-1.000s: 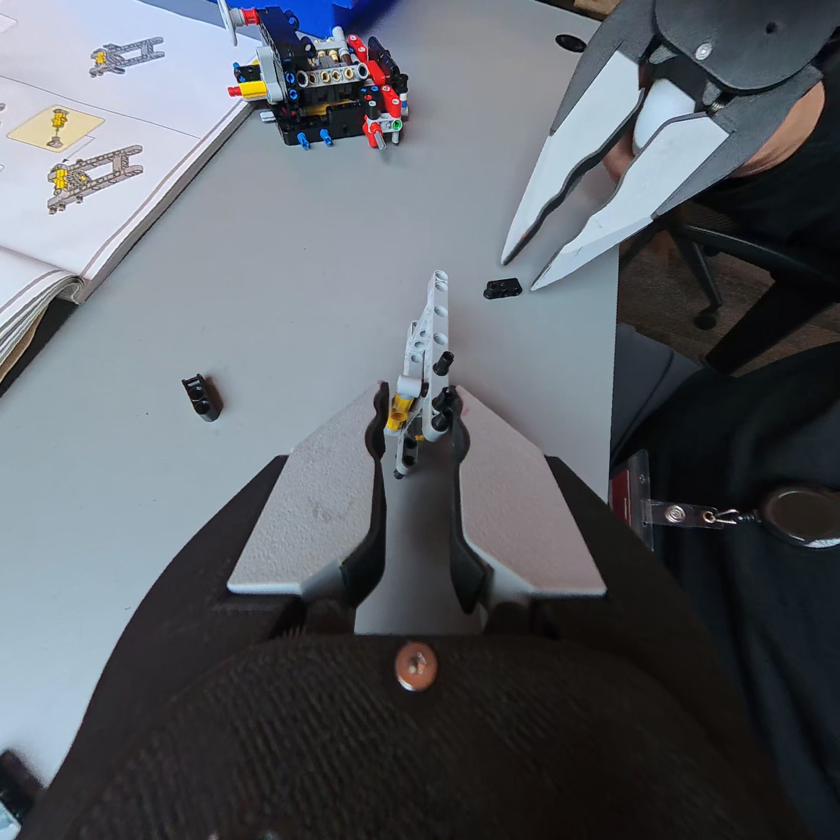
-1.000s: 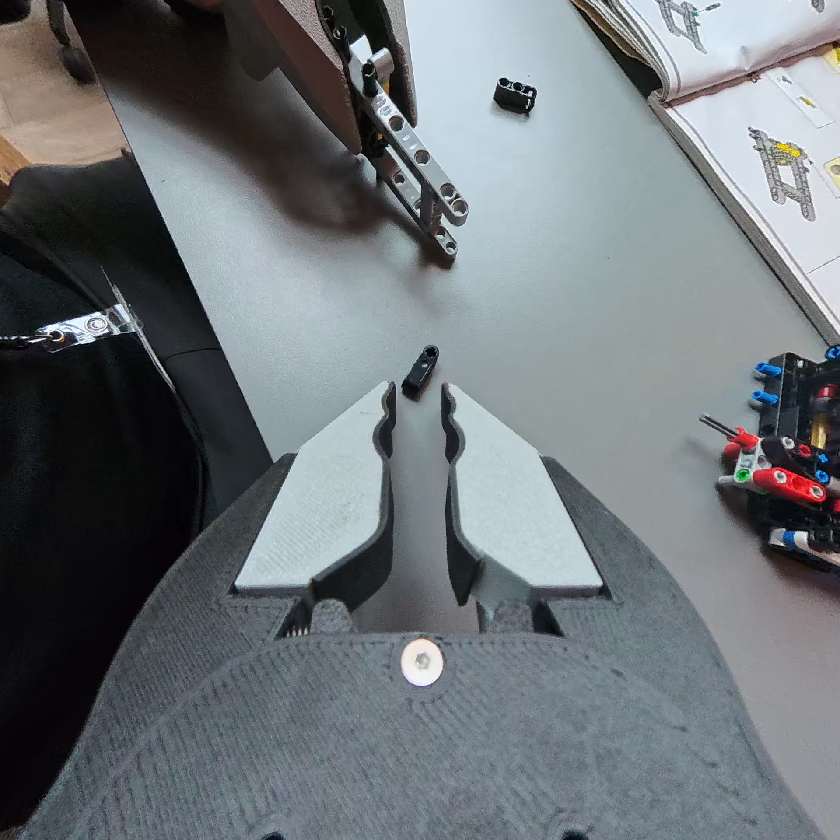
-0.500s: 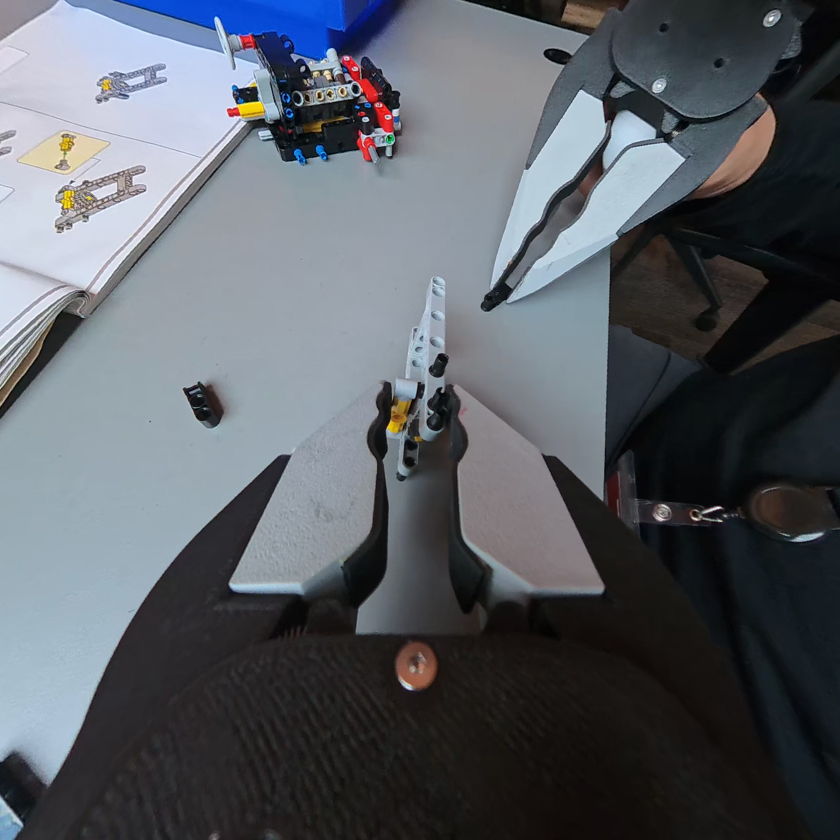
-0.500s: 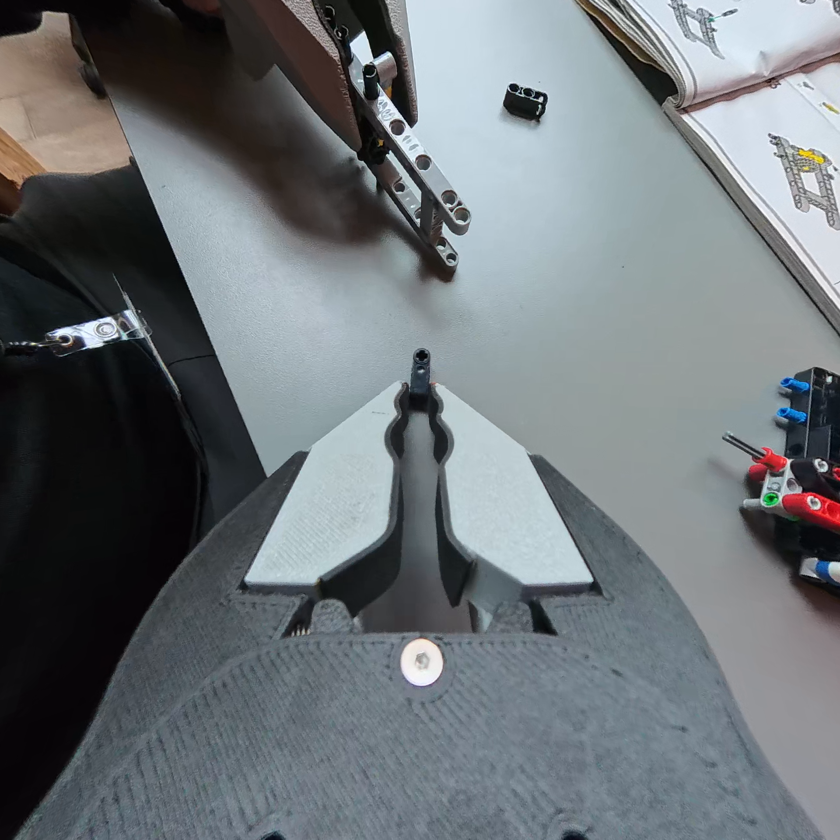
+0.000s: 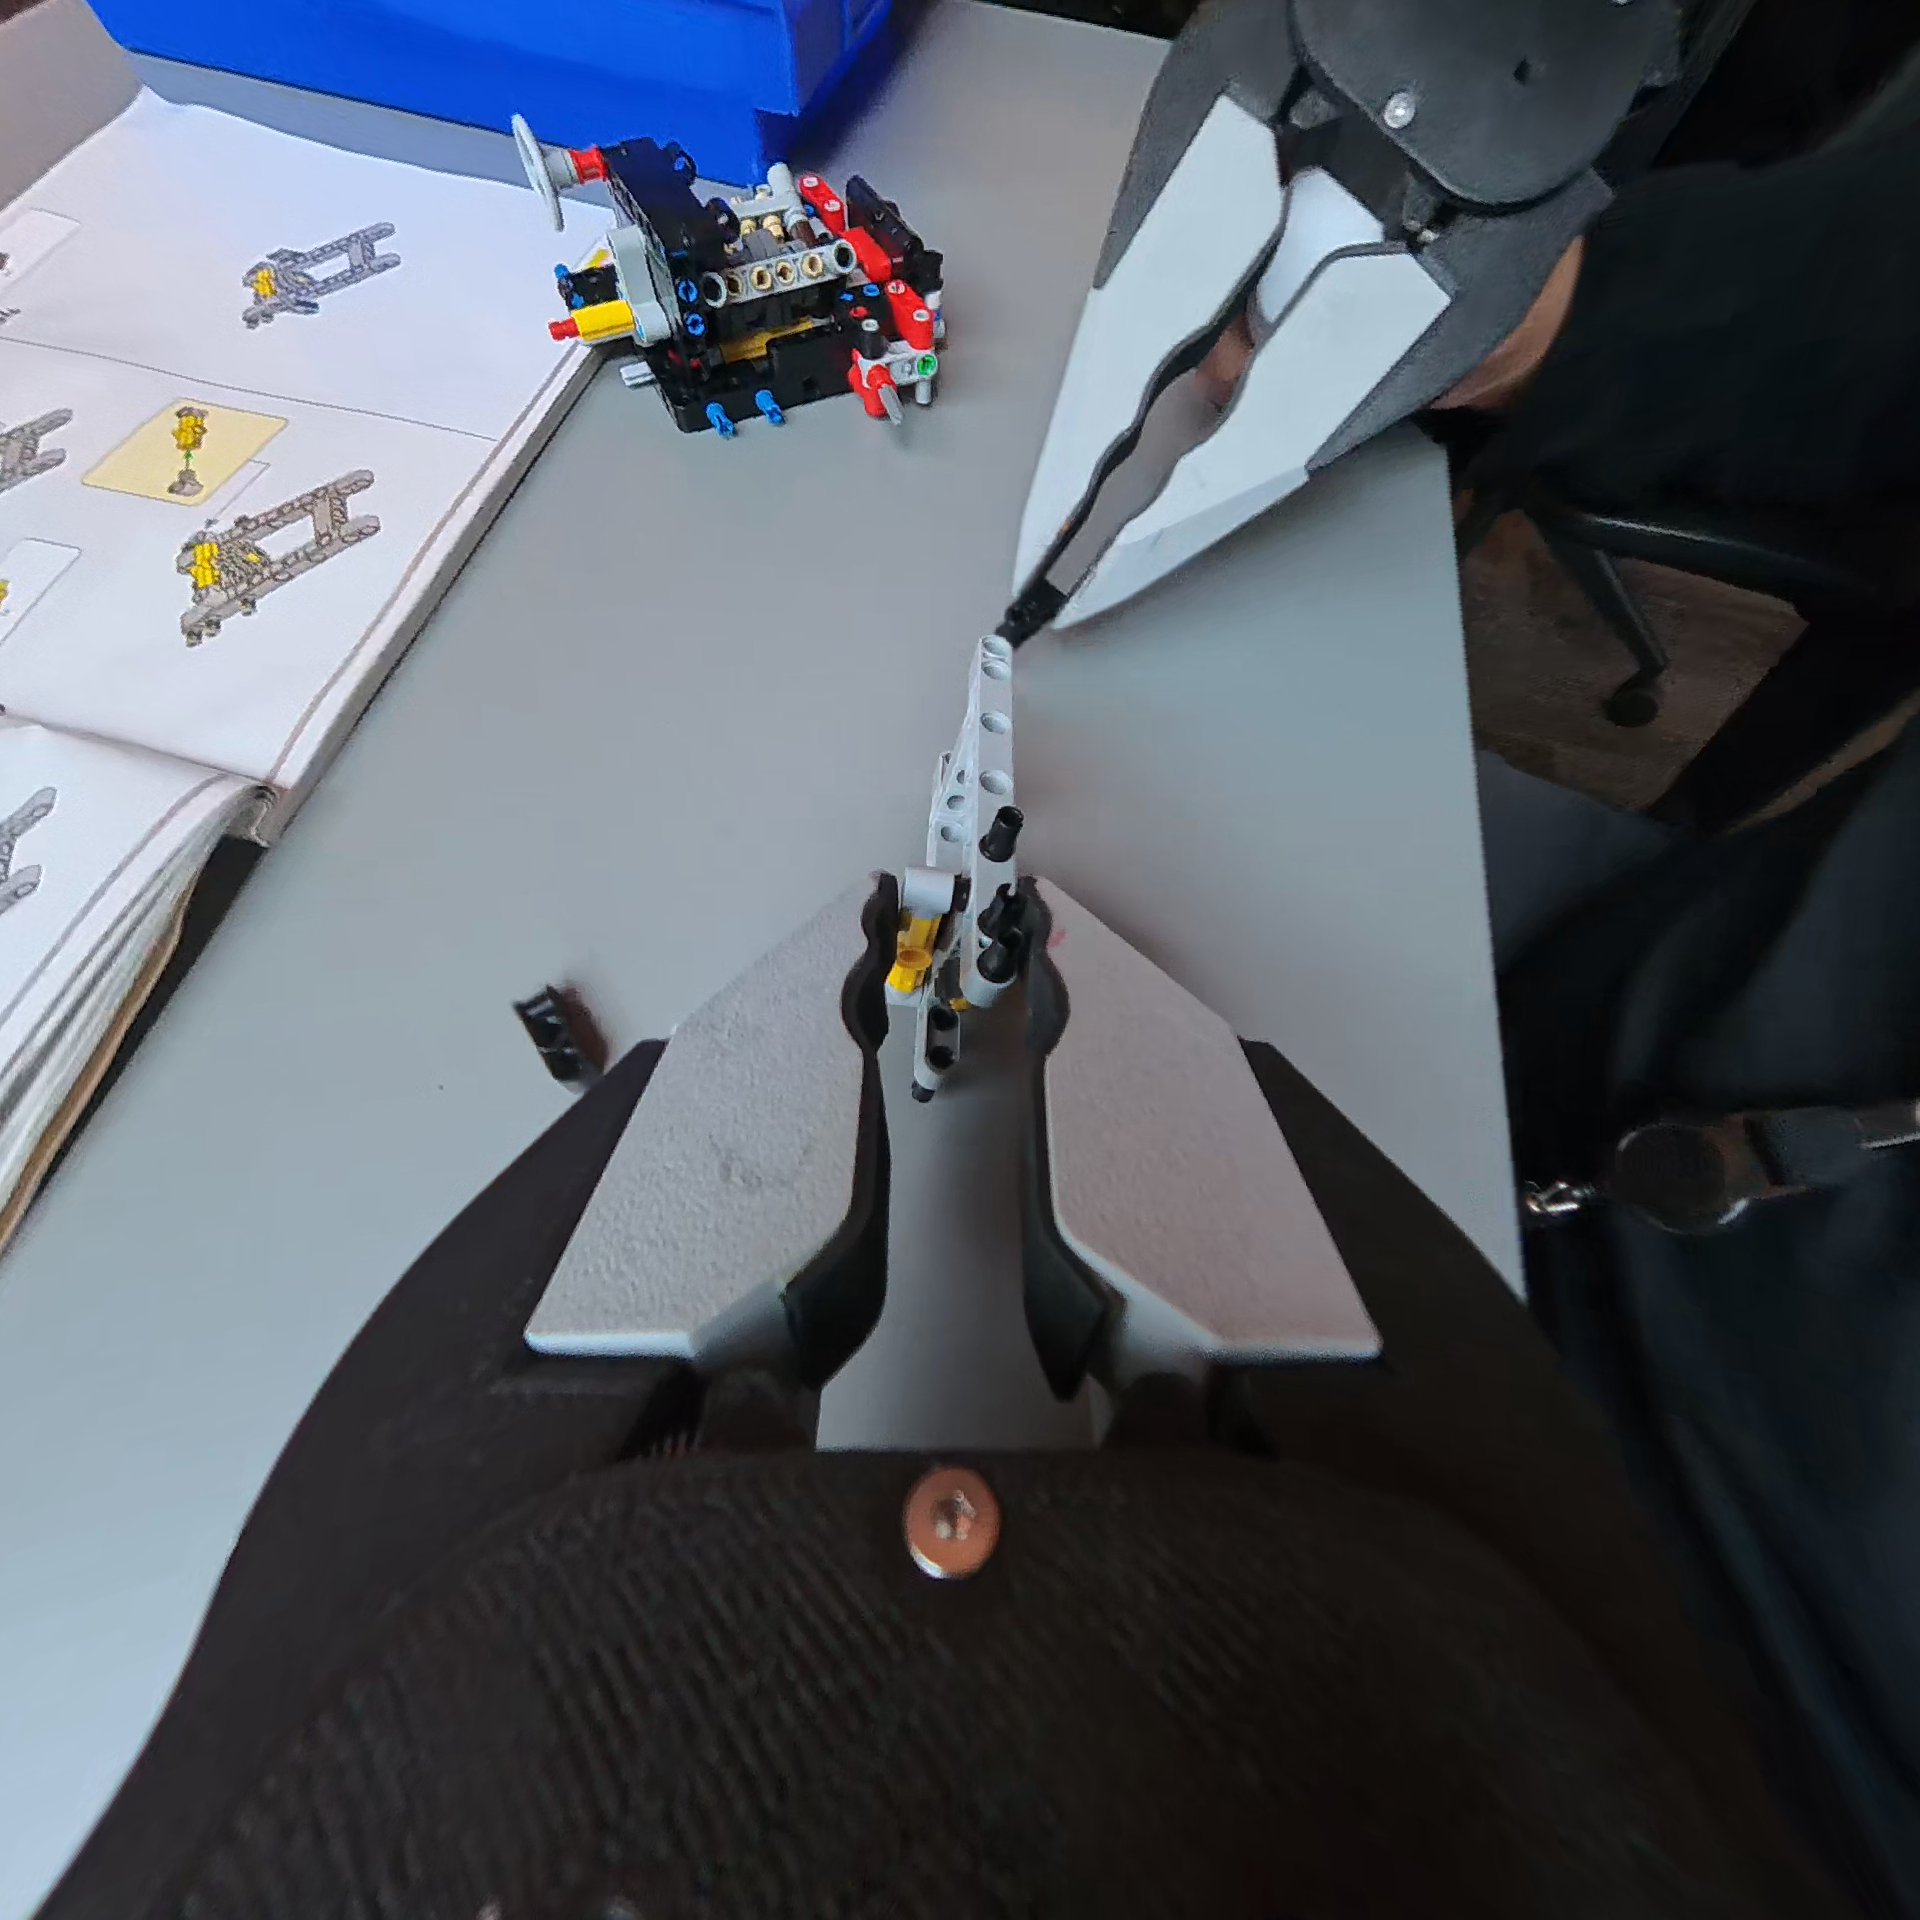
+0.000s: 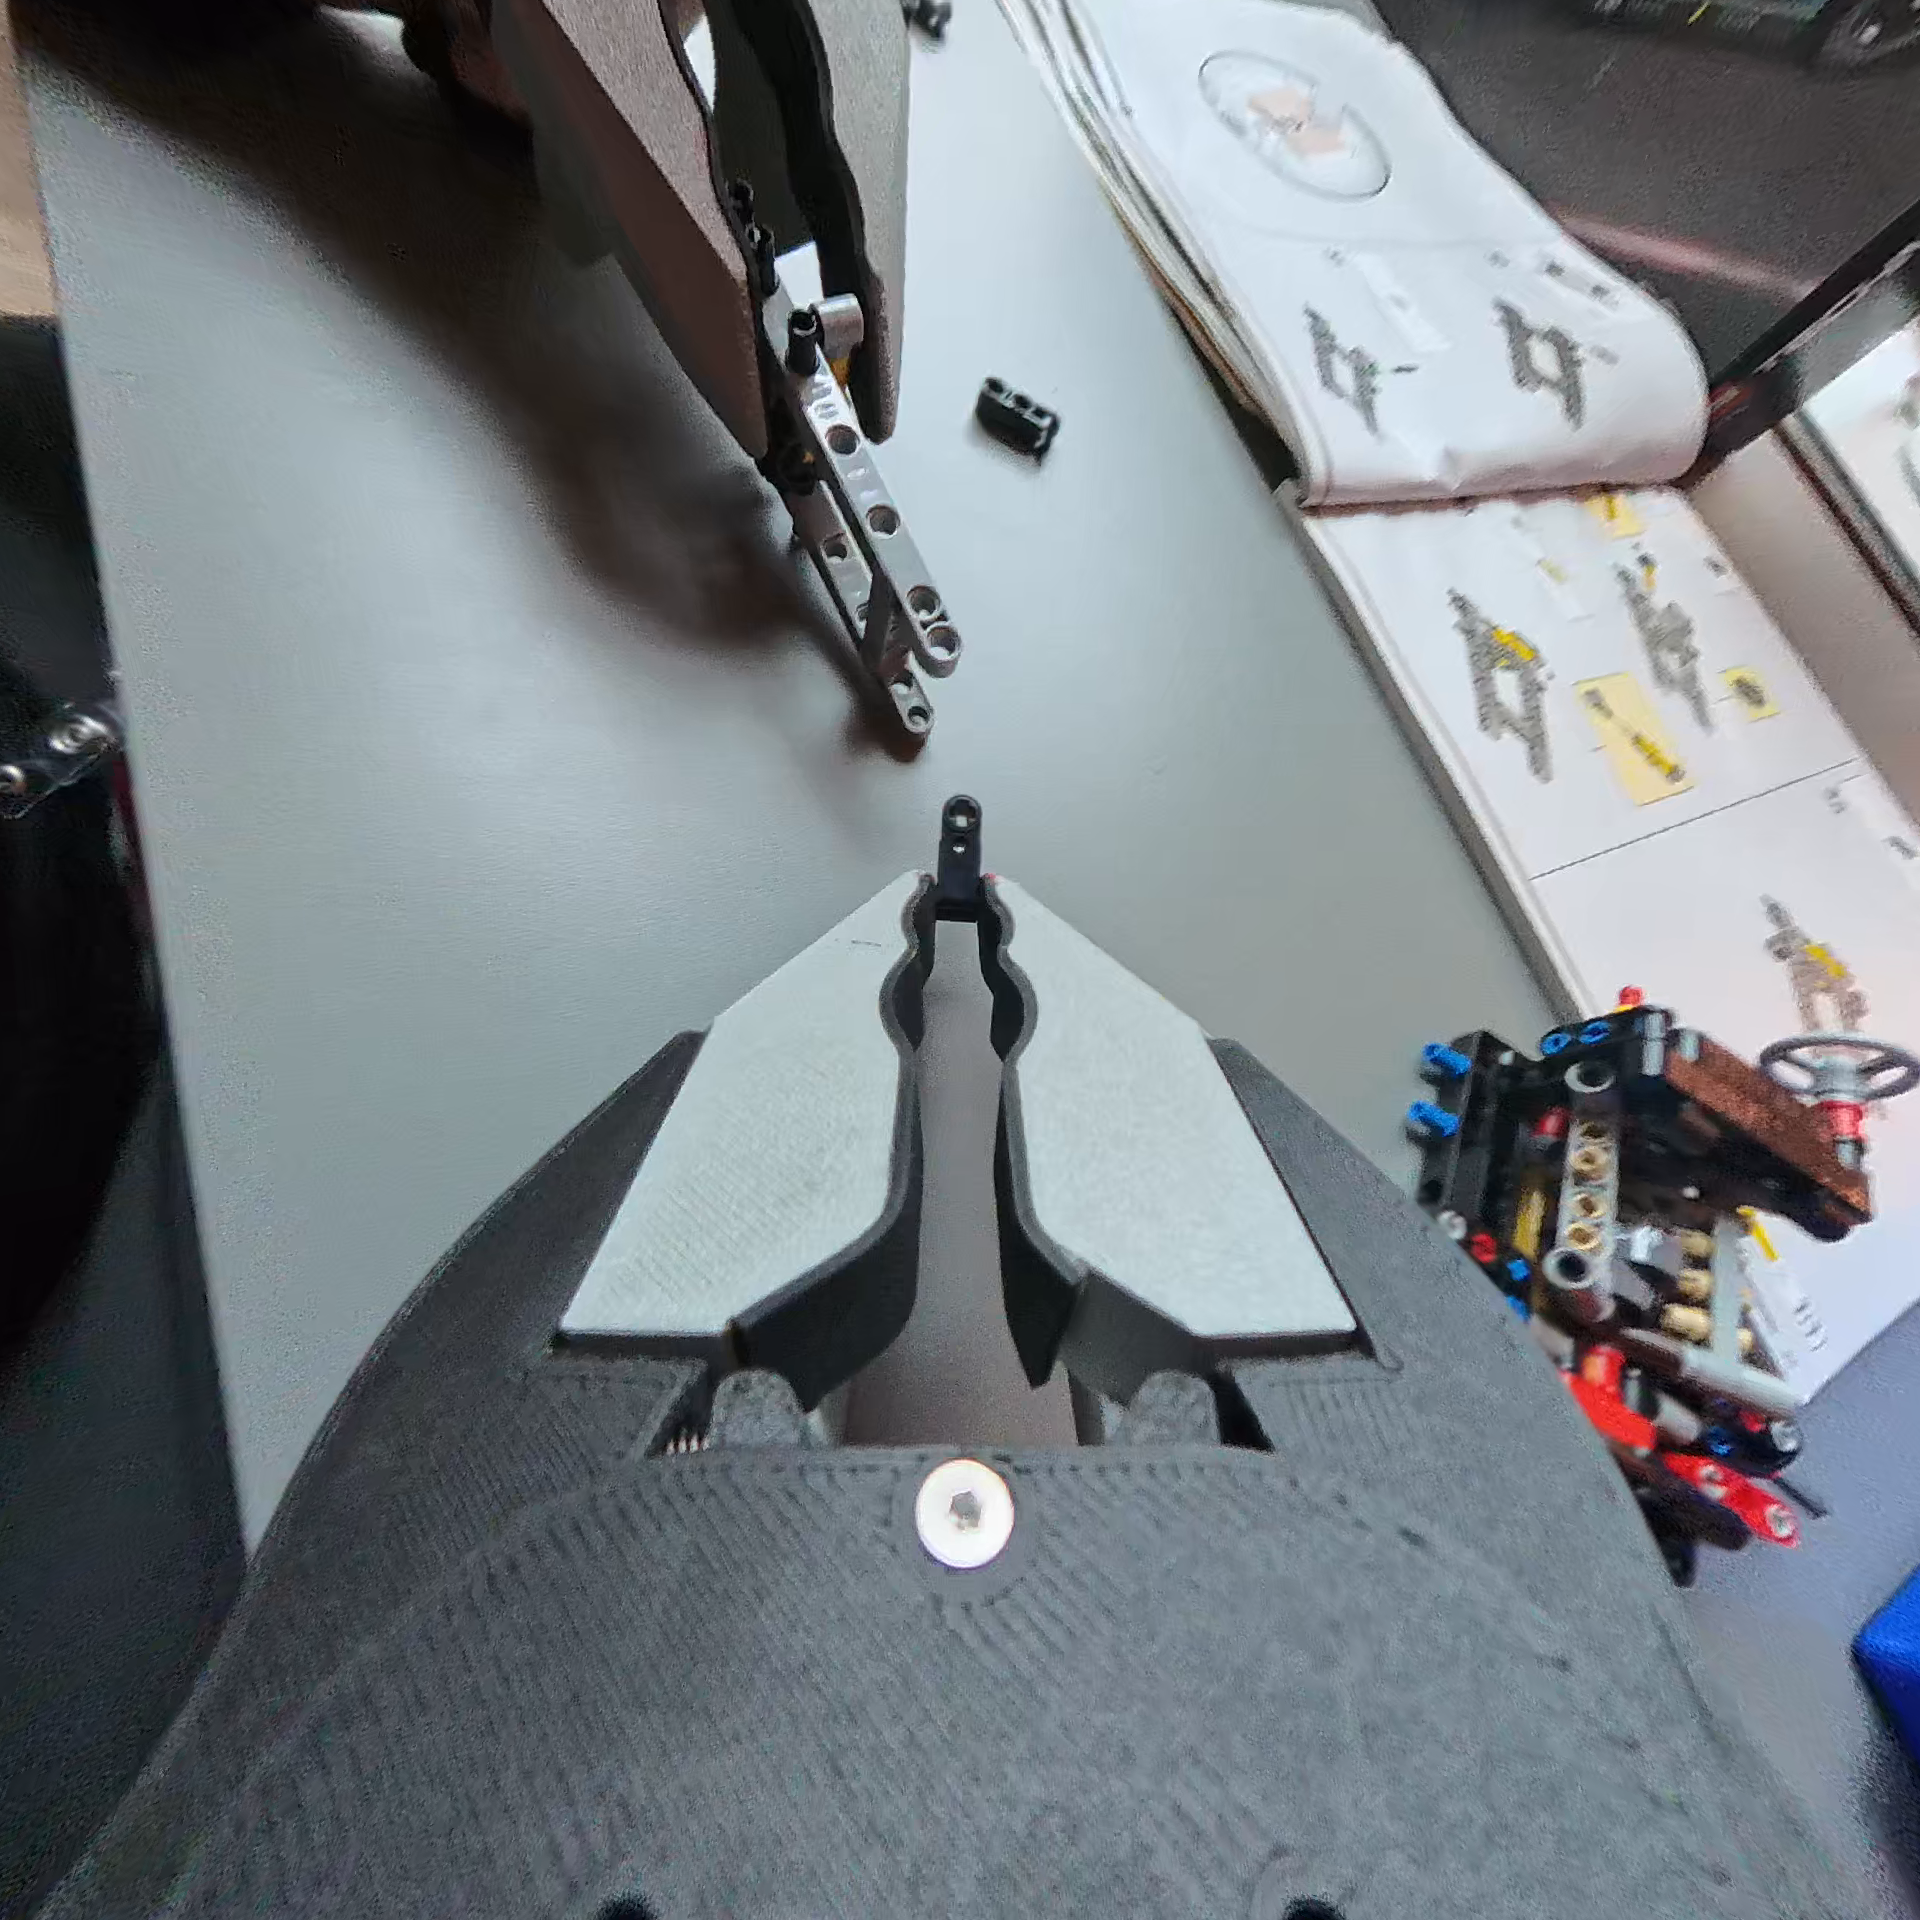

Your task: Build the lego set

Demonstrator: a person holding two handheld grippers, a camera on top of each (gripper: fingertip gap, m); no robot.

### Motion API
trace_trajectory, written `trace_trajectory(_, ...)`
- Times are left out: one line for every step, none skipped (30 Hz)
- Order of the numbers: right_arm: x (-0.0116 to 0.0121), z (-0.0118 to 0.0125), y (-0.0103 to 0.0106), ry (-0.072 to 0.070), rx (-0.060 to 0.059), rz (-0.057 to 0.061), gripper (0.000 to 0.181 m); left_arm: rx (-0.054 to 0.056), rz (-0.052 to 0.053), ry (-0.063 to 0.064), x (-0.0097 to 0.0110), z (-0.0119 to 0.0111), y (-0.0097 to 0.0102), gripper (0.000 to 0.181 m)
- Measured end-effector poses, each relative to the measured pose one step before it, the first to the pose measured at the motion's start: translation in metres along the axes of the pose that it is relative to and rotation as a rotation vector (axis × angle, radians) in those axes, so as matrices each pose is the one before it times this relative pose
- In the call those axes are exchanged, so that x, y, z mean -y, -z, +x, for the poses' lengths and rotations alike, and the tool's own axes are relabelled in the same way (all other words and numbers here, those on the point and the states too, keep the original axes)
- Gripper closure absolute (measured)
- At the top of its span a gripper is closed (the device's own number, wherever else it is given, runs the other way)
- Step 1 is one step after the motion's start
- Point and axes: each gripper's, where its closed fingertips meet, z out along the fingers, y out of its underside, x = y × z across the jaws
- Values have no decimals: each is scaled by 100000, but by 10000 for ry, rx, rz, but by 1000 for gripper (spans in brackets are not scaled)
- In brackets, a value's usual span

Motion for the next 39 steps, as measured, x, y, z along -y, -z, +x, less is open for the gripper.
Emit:
trace_trajectory(66, 529, -164, 122, -48, 101, 177, 91, 0, -164, 138, -450, -144, 161)
trace_trajectory(-7, 443, -189, 67, 18, 42, 177, 213, -14, -201, 117, -598, -176, 161)
trace_trajectory(15, 387, -197, -22, 47, 24, 177, 167, -1, -195, 142, -518, -188, 161)
trace_trajectory(154, 262, -125, -117, 116, 104, 177, 69, -9, -164, 116, -359, -229, 161)
trace_trajectory(279, 111, -54, -220, 200, 182, 177, 56, -3, -136, 123, -306, -216, 161)
trace_trajectory(271, 134, 7, -315, 193, 178, 177, 90, 3, -133, 134, -286, -206, 161)
trace_trajectory(249, 123, 50, -336, 184, 177, 177, 98, -8, -119, 88, -236, -186, 162)
trace_trajectory(263, 144, 96, -309, 153, 197, 177, 136, -15, -83, 62, -194, -167, 161)
trace_trajectory(261, 151, 123, -277, 121, 201, 177, 143, -25, -94, 34, -125, -125, 161)
trace_trajectory(247, 146, 137, -258, 106, 191, 177, 222, -43, -107, -12, -181, -82, 161)
trace_trajectory(191, 144, 102, -265, 117, 156, 177, 201, -80, -118, -79, -139, -93, 161)
trace_trajectory(171, 107, 69, -284, 146, 123, 177, 72, -26, -158, 0, 25, -72, 161)
trace_trajectory(206, 64, 32, -301, 164, 128, 177, 41, -15, -142, 13, 65, -54, 161)
trace_trajectory(310, -45, 26, -310, 193, 192, 177, 58, -10, -104, 12, 21, -35, 161)
trace_trajectory(489, -259, 29, -334, 274, 309, 177, 101, -29, -63, -18, -54, -45, 161)
trace_trajectory(569, -433, -10, -402, 358, 376, 177, 123, -30, -47, -23, -80, -19, 161)
trace_trajectory(568, -612, -70, -472, 455, 387, 177, 119, -27, -63, -25, -69, -4, 161)
trace_trajectory(496, -650, -109, -505, 471, 367, 177, 103, -30, -80, -32, -26, -1, 161)
trace_trajectory(436, -592, -104, -476, 425, 368, 177, 82, -24, -120, -23, 52, 9, 161)
trace_trajectory(424, -485, -53, -420, 351, 381, 177, 103, -29, -155, -34, 66, 38, 161)
trace_trajectory(357, -357, -6, -333, 271, 337, 177, 107, -27, -169, -48, 89, 52, 161)
trace_trajectory(249, -200, 54, -222, 166, 250, 177, 92, -25, -163, -56, 100, 72, 160)
trace_trajectory(192, -81, 108, -80, 54, 179, 177, 68, -18, -146, -39, 137, 98, 161)
trace_trajectory(169, -99, 124, 77, 0, 140, 177, 23, 5, -134, -23, 196, 124, 160)
trace_trajectory(110, -165, 92, 157, 1, 100, 177, -16, 36, -136, 33, 225, 114, 160)
trace_trajectory(12, -175, 18, 170, -7, 12, 177, 22, 22, -116, 21, 140, 93, 160)
trace_trajectory(-72, -122, -61, 178, -44, -48, 178, 70, -15, -84, -30, 25, 44, 160)
trace_trajectory(-78, -74, -100, 192, -87, -63, 177, 46, -30, -76, -42, 25, 1, 161)
trace_trajectory(-59, -60, -108, 188, -94, -56, 178, 30, -28, -65, -37, 21, -24, 160)
trace_trajectory(-88, -76, -90, 156, -56, -66, 177, 32, -27, -47, -36, -14, -35, 160)
trace_trajectory(-85, -84, -91, 104, -15, -74, 177, 46, -20, -24, -24, -52, -28, 161)
trace_trajectory(-74, -56, -54, 62, 3, -53, 177, 42, -15, -12, -29, -65, -31, 161)
trace_trajectory(-16, -44, -25, 32, 11, -18, 177, 34, -12, -2, -18, -71, -22, 160)
trace_trajectory(5, -36, -3, 10, 31, 4, 177, 16, -6, 3, -10, -54, -35, 160)
trace_trajectory(10, -27, 22, -8, 36, 11, 177, -1, 2, 11, -1, -34, -26, 160)
trace_trajectory(19, -32, 9, -17, 45, 12, 177, -6, 3, 20, 4, -45, -30, 160)
trace_trajectory(12, -23, 1, -25, 56, 7, 177, -17, 8, 21, 9, -39, -19, 160)
trace_trajectory(21, -15, 1, -25, 61, 10, 177, -29, 8, 23, 3, -17, -25, 160)
trace_trajectory(35, -5, 0, -22, 52, 13, 177, -42, 19, 22, 16, -11, -18, 160)
